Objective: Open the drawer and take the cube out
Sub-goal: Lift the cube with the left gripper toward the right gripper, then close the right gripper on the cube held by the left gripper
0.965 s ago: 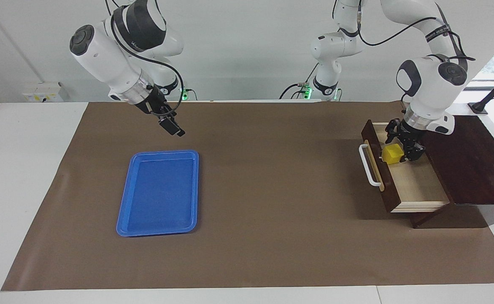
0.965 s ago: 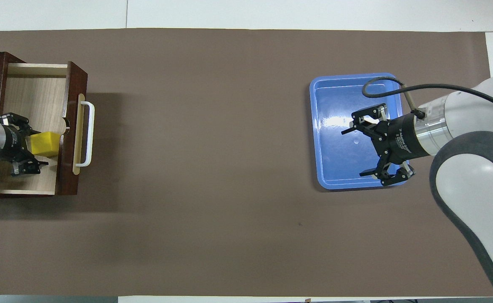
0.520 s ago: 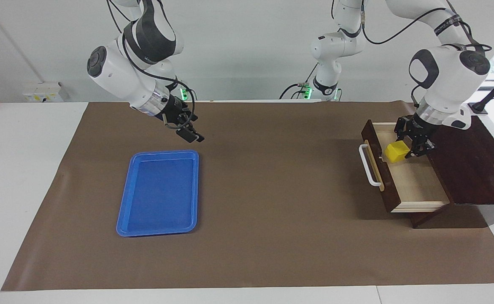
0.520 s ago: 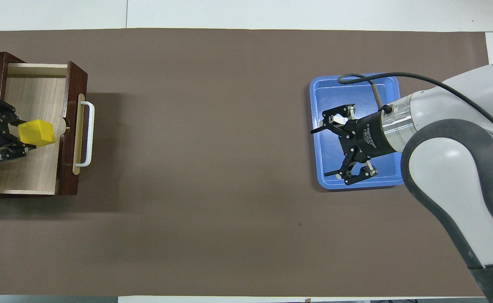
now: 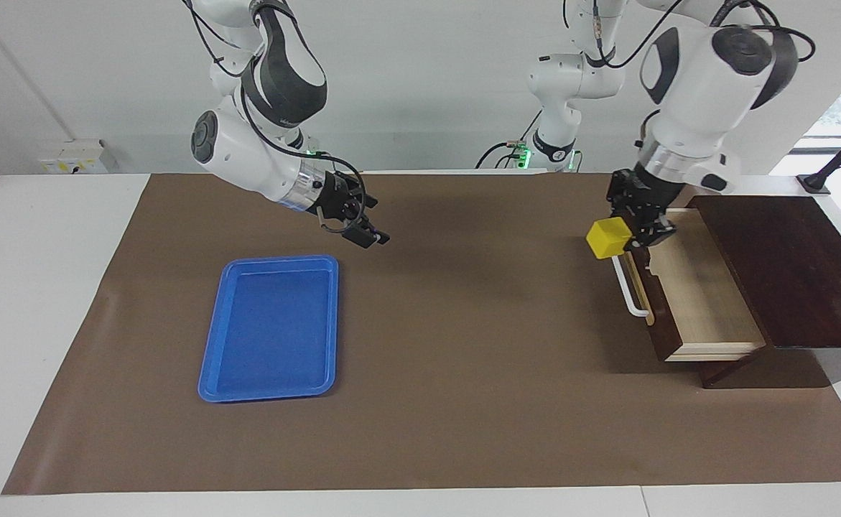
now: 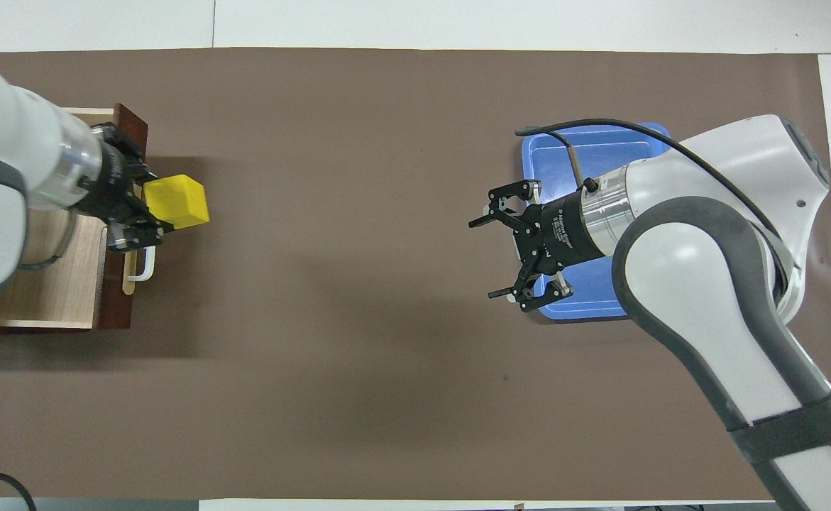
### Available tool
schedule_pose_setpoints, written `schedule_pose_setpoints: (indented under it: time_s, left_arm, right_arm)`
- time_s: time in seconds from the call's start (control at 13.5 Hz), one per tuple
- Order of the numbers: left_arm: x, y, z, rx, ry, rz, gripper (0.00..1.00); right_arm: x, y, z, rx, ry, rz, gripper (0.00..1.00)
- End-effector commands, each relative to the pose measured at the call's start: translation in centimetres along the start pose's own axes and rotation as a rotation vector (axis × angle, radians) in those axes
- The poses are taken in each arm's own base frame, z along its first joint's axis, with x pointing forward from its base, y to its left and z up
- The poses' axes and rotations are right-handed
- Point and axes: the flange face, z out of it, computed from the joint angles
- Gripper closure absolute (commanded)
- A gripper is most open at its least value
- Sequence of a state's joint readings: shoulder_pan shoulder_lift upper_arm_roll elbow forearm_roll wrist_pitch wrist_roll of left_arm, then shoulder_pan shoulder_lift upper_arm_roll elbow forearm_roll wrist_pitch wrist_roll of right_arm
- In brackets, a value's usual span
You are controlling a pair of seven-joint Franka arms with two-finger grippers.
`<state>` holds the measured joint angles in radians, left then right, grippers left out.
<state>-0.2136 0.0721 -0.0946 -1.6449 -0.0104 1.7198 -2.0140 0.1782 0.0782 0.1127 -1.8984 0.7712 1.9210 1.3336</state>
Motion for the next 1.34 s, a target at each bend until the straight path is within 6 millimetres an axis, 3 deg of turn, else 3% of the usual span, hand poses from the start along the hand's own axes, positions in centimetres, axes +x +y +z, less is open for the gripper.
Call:
schedule_pose_setpoints:
  time_s: [0.0, 0.22, 0.37, 0.59, 0.97, 1.04, 1.26]
  left_arm:
    - [-8.5, -4.4, 3.7, 0.005, -0.003, -0.017, 1.00]
    - [-11.7, -6.4, 5.0, -0.020, -0.027, -0.099, 1.00]
    - [-15.2, -9.2, 7.1, -0.026, -0.037, -0.104, 1.00]
    - [-17.7, -11.8, 7.3, -0.026, -0.043, -0.104, 1.00]
    - [-19.0, -12.5, 6.9, -0.044, -0.069, -0.126, 1.00]
    - [-19.0, -12.4, 7.0, -0.045, -0.071, -0.128, 1.00]
    - [-18.8, -11.9, 7.2, -0.048, -0.076, -0.138, 1.00]
  right_arm:
    - [-1.5, -1.5, 1.9, 0.012, -0.031, 0.046, 0.00]
    - [-2.7, -1.6, 2.9, 0.005, -0.061, 0.047, 0.00]
    - [-3.4, -2.2, 3.9, 0.017, -0.061, 0.056, 0.00]
    - [-2.8, -4.1, 5.7, 0.011, -0.067, 0.085, 0.00]
    - [-3.2, -6.4, 9.1, -0.074, -0.071, 0.052, 0.00]
    - [-4.1, -6.1, 10.2, -0.092, -0.069, 0.033, 0.00]
    - [-4.0, -5.8, 10.5, -0.105, -0.070, 0.019, 0.00]
